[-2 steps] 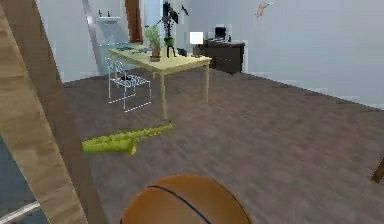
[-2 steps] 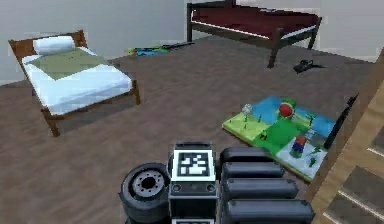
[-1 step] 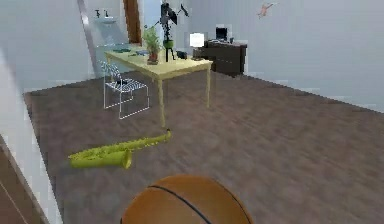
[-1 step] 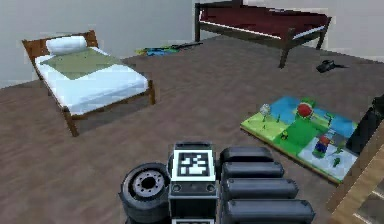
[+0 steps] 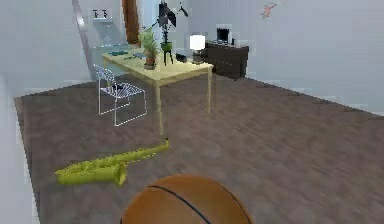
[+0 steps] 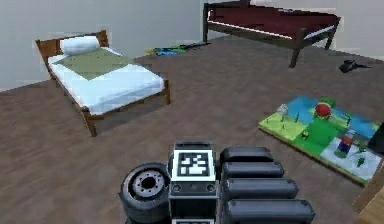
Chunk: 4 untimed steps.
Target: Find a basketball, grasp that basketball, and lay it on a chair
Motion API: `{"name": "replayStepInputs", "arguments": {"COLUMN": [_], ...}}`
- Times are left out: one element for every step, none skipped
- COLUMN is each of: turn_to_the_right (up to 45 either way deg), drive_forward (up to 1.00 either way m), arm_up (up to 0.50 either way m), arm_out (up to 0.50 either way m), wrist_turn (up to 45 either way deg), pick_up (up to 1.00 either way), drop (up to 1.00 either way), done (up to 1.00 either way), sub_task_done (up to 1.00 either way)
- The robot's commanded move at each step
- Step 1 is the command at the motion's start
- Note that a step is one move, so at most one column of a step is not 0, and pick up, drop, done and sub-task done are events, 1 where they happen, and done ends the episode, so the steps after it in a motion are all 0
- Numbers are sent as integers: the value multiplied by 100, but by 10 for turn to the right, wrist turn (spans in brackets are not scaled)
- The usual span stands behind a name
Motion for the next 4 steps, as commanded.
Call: {"name": "replayStepInputs", "arguments": {"turn_to_the_right": [450,450,450,90], "drive_forward": [0,0,0,0], "arm_up": [0,0,0,0], "arm_out": [0,0,0,0], "wrist_turn": [0,0,0,0], "pick_up": [0,0,0,0], "drop": [0,0,0,0], "done": [0,0,0,0], "sub_task_done": [0,0,0,0]}}
